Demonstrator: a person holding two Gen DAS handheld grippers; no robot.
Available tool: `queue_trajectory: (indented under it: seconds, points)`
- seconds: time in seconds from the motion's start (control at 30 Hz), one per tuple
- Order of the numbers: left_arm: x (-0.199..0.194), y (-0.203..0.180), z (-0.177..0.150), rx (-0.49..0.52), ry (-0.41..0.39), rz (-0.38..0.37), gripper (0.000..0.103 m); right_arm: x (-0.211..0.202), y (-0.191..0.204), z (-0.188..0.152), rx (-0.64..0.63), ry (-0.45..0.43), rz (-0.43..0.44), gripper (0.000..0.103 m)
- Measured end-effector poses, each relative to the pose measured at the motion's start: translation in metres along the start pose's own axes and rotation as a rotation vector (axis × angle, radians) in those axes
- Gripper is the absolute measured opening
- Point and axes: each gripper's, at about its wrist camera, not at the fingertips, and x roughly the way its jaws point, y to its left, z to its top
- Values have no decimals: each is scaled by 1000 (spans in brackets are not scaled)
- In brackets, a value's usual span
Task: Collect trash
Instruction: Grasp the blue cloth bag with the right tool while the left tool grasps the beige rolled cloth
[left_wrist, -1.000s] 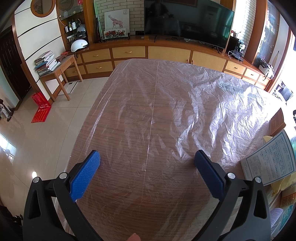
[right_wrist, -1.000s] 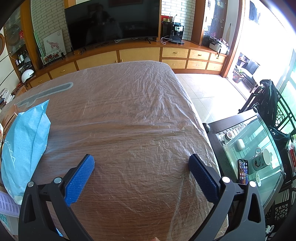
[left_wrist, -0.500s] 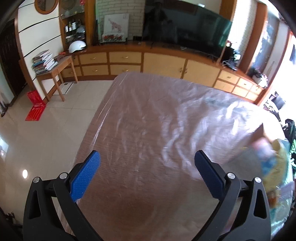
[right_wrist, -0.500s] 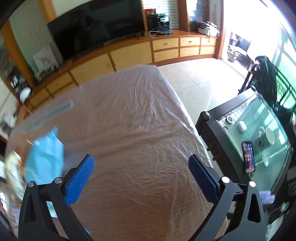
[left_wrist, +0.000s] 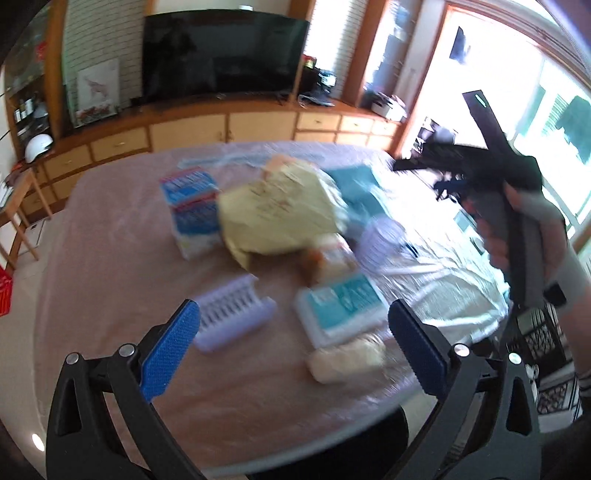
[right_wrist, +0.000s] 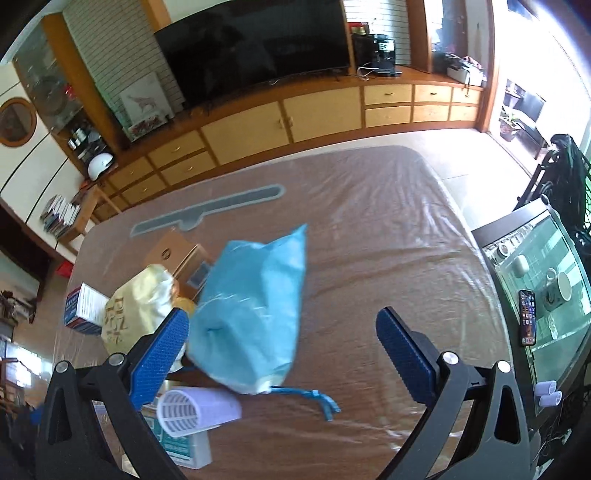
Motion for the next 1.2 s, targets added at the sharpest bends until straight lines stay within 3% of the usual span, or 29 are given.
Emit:
queue_trajectory:
  seconds: [0.17, 0.27, 0.57, 0.87, 0.97, 1.03, 1.2]
  points:
    - [18, -28, -18, 43, 56, -11, 102, 21, 23, 3, -3, 52, -47, 99]
    - [28, -39, -29, 61, 68, 20, 102, 38, 27, 7, 16, 89, -81, 99]
    - [42, -24, -33, -26, 107, 8, 101, 82, 15, 11, 149, 224, -42, 99]
    - [51, -26, -41, -35, 145, -30, 76, 96, 25, 6, 150, 239, -2, 86]
    - [54, -25, -41, -46, 158, -50, 63, 92, 22, 7, 169, 224, 80, 82]
    - [54, -24, -41, -59, 165, -68, 54, 90, 14, 6, 203, 214, 130, 74]
    - [49, -22, -42, -61, 151, -88, 53, 74, 6, 8, 189, 160, 150, 66]
